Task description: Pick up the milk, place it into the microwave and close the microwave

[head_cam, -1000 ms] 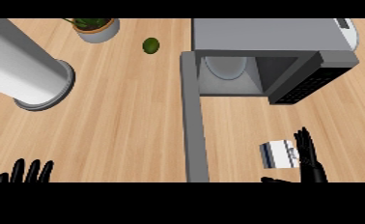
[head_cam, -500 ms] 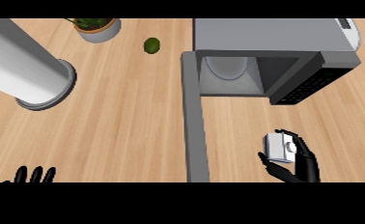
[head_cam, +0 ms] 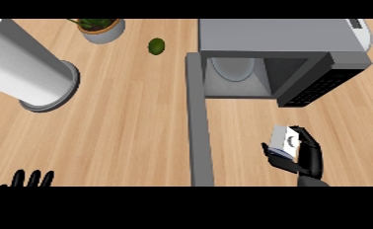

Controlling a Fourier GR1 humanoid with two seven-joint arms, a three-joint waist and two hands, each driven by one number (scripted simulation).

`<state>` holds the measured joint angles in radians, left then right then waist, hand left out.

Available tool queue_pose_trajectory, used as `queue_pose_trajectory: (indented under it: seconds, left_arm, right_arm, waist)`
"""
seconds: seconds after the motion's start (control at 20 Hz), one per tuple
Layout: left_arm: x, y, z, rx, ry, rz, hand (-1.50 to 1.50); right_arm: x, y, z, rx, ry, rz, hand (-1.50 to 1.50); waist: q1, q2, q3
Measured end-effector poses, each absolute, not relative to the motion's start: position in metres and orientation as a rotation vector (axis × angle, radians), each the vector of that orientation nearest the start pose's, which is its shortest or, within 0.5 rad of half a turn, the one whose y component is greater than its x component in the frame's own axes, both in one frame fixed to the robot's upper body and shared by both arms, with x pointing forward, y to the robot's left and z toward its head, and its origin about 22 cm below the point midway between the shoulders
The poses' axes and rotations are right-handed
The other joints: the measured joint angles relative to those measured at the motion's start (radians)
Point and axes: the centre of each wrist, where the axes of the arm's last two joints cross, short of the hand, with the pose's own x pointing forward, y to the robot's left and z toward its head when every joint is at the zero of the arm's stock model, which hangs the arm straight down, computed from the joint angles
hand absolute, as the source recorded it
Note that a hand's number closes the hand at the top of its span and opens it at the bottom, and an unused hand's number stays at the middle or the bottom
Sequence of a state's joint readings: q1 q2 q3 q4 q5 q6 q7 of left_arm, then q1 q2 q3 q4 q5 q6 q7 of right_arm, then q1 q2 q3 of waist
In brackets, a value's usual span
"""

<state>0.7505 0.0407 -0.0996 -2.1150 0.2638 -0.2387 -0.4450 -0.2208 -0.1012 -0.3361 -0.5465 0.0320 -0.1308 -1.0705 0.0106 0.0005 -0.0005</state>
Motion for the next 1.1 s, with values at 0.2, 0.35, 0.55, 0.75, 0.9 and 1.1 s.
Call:
queue_pose_trajectory:
  seconds: [0.2,0.35,0.55,0.75,0.9,1.1]
  left_arm:
    - [0.068,0.262,0.021,-0.165,-1.912,0.197,-1.50]
    - [0.070,0.260,0.017,-0.177,-1.909,0.191,-1.50]
    - [0.070,0.261,0.021,-0.174,-1.910,0.194,-1.50]
    - [0.062,0.263,0.030,-0.174,-1.907,0.202,-1.50]
    - [0.059,0.263,0.024,-0.174,-1.909,0.209,-1.50]
    - [0.058,0.265,0.024,-0.187,-1.896,0.195,-1.50]
  right_arm:
    - [0.242,-0.284,-0.154,-0.351,-1.843,-0.092,1.50]
    - [0.271,-0.266,-0.142,-0.302,-1.871,-0.085,1.50]
    - [0.286,-0.257,-0.135,-0.277,-1.889,-0.074,1.50]
    - [0.287,-0.250,-0.131,-0.272,-1.916,-0.067,1.50]
    - [0.285,-0.250,-0.126,-0.276,-1.944,-0.057,1.50]
    - [0.277,-0.247,-0.113,-0.263,-1.979,-0.037,1.50]
  waist:
    - [0.005,0.001,0.001]
    - [0.012,0.003,0.002]
    - [0.009,0.003,0.002]
    - [0.002,-0.001,0.001]
    - [-0.004,-0.002,0.000]
    - [-0.014,-0.006,0.000]
